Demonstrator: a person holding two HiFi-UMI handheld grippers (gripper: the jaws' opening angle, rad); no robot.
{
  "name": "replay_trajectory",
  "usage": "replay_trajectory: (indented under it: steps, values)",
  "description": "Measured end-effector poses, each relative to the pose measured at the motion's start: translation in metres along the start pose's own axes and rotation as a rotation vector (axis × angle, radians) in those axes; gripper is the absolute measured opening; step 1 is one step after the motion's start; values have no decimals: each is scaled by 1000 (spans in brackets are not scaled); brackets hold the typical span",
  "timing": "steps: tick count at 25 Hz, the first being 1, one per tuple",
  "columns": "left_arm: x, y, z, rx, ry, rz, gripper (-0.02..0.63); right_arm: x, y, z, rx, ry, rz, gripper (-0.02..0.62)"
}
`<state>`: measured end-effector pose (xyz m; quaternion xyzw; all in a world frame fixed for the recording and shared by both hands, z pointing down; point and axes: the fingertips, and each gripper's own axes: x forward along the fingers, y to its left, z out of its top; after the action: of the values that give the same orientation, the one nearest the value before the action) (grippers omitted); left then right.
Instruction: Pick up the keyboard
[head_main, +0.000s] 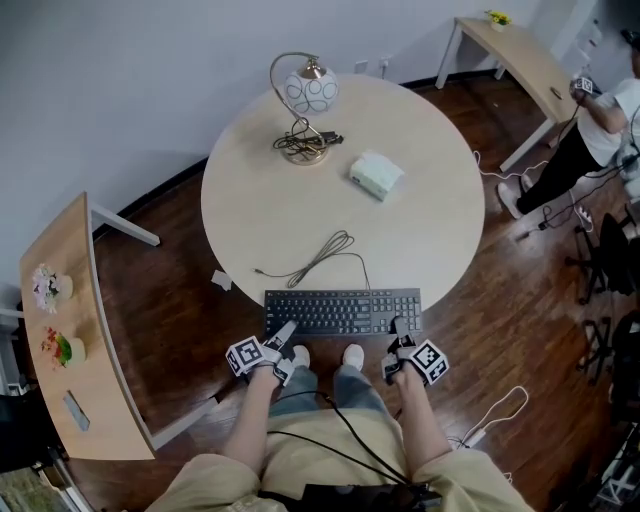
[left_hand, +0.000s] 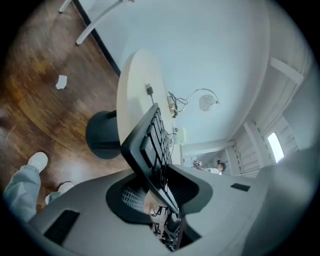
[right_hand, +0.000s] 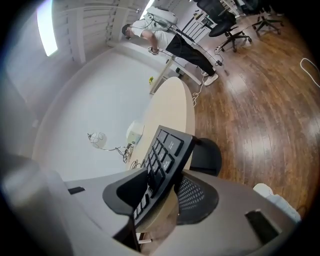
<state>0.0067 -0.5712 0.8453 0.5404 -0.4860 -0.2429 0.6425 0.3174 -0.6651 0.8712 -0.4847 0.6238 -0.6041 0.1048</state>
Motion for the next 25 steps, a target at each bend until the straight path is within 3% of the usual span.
replay_trajectory:
  steps: [3, 10, 18, 25]
  values:
    - [-3, -18, 6, 19, -25, -53, 89, -3, 24, 10, -4, -46, 89, 141]
    - [-5, -78, 45, 54, -138, -208, 86, 9, 100, 36, 9, -118, 265, 133]
    - [-16, -210, 103, 210, -229, -474, 83, 9, 240, 89, -74, -210, 539, 133]
    - [-40, -306, 124, 304, -277, -623, 83, -22, 341, 120, -124, -274, 712, 133]
